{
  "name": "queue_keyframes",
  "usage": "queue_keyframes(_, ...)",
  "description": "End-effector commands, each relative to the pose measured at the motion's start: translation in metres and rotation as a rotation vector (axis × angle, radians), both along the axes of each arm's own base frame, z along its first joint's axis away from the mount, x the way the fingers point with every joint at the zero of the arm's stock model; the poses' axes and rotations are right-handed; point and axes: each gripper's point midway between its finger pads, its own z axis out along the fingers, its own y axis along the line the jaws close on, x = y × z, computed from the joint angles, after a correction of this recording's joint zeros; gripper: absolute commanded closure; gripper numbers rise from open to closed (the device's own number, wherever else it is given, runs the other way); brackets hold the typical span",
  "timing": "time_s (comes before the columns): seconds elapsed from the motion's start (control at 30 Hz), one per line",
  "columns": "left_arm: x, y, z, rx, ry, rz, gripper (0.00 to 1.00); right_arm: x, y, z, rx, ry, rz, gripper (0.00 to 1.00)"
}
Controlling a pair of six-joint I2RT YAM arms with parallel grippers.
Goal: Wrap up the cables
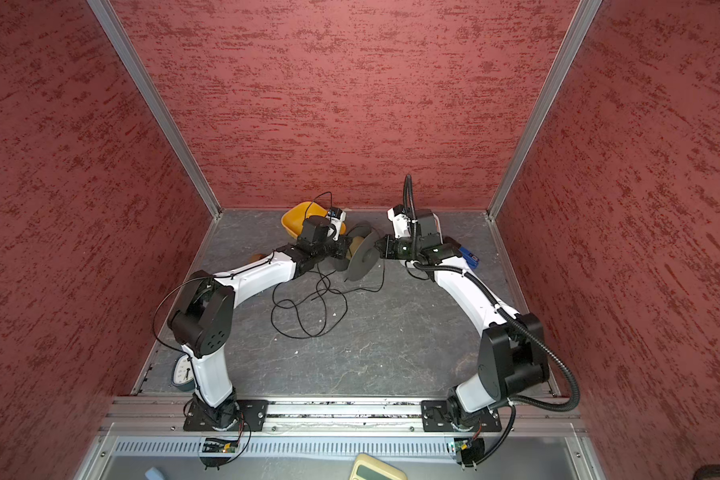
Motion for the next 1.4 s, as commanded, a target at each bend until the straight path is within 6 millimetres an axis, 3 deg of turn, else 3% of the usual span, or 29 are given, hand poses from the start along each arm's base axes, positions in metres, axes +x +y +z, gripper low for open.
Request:
queue_keyframes(0.0,0.01,-0.003,0.008,-0.022,-0.034,0.02,0.86,0.009,0.0,0.013,0.009,-0.05,0.001,1.0)
queue_keyframes(0.17,0.01,0.001,0.014,-0.001,-0.062,0.03,0.98,0.011,-0.002,0.01,0.007,-0.042,-0.003,1.0)
queue_keyframes(0.33,0.007,0.006,0.027,0.043,-0.073,0.027,1.0,0.015,-0.005,0.011,-0.003,-0.047,-0.015,1.0)
queue_keyframes(0.47,0.002,0.016,0.045,0.098,-0.066,0.064,1.0,0.018,-0.007,0.025,-0.016,-0.073,-0.027,0.73)
queue_keyframes(0.63,-0.009,0.04,0.072,0.137,-0.001,0.16,1.0,0.017,-0.01,0.041,-0.047,-0.108,-0.024,0.2)
queue_keyframes(0.77,-0.022,0.059,0.1,0.143,0.021,0.226,1.0,0.011,-0.016,0.046,-0.062,-0.13,-0.039,0.02)
queue_keyframes(1.0,-0.046,0.083,0.15,0.125,0.022,0.274,1.0,0.005,-0.026,0.03,-0.059,-0.087,-0.113,0.01)
queue_keyframes(1.2,-0.064,0.107,0.182,0.103,0.04,0.374,1.0,-0.013,-0.022,0.048,0.006,-0.148,-0.074,0.01)
queue_keyframes(1.37,-0.08,0.123,0.193,0.103,0.09,0.432,1.0,-0.048,-0.01,0.08,0.101,-0.297,0.052,0.01)
